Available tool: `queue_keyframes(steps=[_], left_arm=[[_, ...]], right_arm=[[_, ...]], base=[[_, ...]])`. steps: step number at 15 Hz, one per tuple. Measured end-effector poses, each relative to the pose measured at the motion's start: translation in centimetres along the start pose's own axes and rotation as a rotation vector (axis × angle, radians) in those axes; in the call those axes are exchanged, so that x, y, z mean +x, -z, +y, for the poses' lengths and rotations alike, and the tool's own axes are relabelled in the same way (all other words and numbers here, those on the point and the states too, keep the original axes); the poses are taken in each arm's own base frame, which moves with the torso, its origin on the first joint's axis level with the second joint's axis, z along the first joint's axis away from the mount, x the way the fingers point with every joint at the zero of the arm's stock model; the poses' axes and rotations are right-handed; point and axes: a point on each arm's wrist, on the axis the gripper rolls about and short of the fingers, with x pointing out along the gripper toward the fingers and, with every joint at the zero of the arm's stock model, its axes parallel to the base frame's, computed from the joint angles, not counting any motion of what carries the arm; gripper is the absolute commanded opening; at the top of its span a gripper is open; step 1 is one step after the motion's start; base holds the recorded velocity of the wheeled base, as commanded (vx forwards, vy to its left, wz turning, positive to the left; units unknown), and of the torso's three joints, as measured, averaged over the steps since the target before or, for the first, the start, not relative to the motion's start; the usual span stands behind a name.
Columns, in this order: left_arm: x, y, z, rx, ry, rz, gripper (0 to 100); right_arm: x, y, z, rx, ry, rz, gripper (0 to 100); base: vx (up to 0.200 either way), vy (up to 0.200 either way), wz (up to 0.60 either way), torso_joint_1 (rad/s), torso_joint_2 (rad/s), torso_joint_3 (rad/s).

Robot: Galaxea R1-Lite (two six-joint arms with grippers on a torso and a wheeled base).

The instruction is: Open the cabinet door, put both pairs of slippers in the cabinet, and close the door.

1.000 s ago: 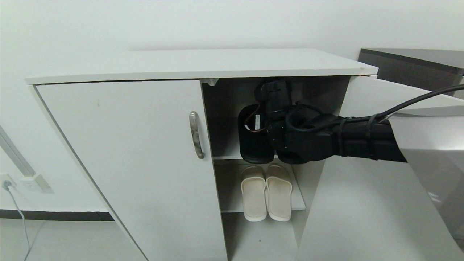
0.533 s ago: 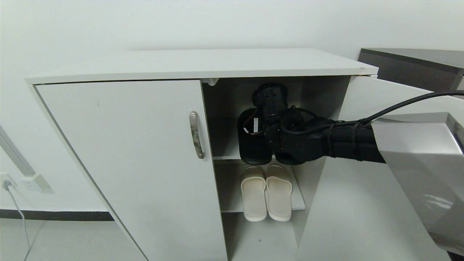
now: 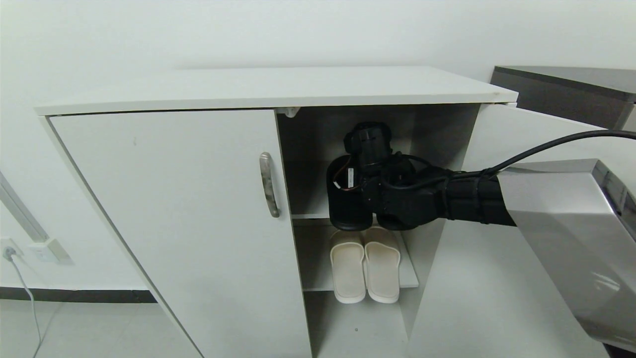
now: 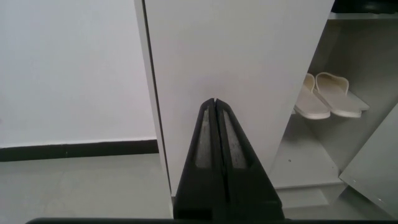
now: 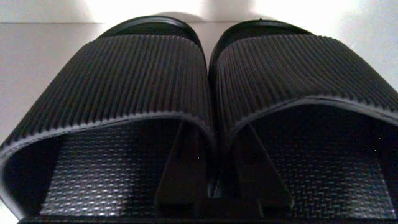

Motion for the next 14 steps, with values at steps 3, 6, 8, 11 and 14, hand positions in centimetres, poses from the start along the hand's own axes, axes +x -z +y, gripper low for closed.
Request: queue_keyframes(steps=[3, 6, 8, 11, 14], left_arm=[[0.0, 0.0, 0.0, -0.001, -0.001, 0.000, 0], [0.0, 0.0, 0.0, -0.001, -0.001, 0.000, 0], [0.0, 0.0, 0.0, -0.001, -0.001, 0.000, 0], [0.0, 0.0, 0.0, -0.001, -0.002, 0.000, 0], [0.0, 0.0, 0.0, -0.001, -0.001, 0.000, 0]], right_arm=[[0.2, 0.1, -0.1, -0.003, 0.006, 0.004, 100], [0.2, 0.5, -0.2, -0.014, 0.007, 0.017, 100], [-0.1, 0.7, -0.3, -0.023, 0.007, 0.027, 100], [-1.5, 0.4, -0.9, -0.027, 0.001, 0.039, 100], [-4.2, 0.6, -1.5, -0.036, -0.026, 0.057, 100]], base=[[0.000, 0.000, 0.00, 0.000, 0.00, 0.000], [0.000, 0.000, 0.00, 0.000, 0.00, 0.000], [0.000, 0.000, 0.00, 0.000, 0.00, 0.000], [0.000, 0.000, 0.00, 0.000, 0.00, 0.000], [0.000, 0.000, 0.00, 0.000, 0.00, 0.000]])
